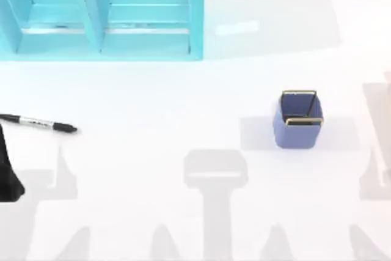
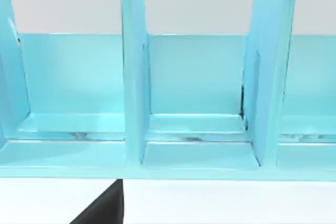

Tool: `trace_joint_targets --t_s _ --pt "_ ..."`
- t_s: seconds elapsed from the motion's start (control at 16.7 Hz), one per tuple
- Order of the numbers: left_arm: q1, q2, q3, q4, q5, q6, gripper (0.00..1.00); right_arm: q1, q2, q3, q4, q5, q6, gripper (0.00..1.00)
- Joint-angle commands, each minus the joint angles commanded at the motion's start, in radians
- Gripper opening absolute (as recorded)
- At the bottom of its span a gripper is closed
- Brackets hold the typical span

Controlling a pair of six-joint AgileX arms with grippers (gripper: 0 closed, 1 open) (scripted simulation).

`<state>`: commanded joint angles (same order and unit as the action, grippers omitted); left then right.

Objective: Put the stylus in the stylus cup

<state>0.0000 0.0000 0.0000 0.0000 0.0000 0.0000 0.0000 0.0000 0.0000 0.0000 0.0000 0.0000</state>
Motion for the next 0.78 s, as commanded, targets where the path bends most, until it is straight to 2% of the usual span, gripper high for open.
trace_joint_targets --t_s 0.18,0.36,0.54,0.78 --pt "0.003 0.012 0.004 0.008 0.003 -0.012 1.0 0.0 0.0 0.0 0.0 0.0 0.0 1.0" --pt "0.021 0.108 0.03 0.063 0.027 -0.107 1.0 0.0 0.0 0.0 0.0 0.0 0.0 1.0" --pt "0.047 0.3 0.069 0.15 0.073 -0.286 1.0 0.0 0.0 0.0 0.0 0.0 0.0 1.0" --pt "0.085 0.672 0.125 0.286 0.156 -0.597 1.0 0.0 0.0 0.0 0.0 0.0 0.0 1.0"
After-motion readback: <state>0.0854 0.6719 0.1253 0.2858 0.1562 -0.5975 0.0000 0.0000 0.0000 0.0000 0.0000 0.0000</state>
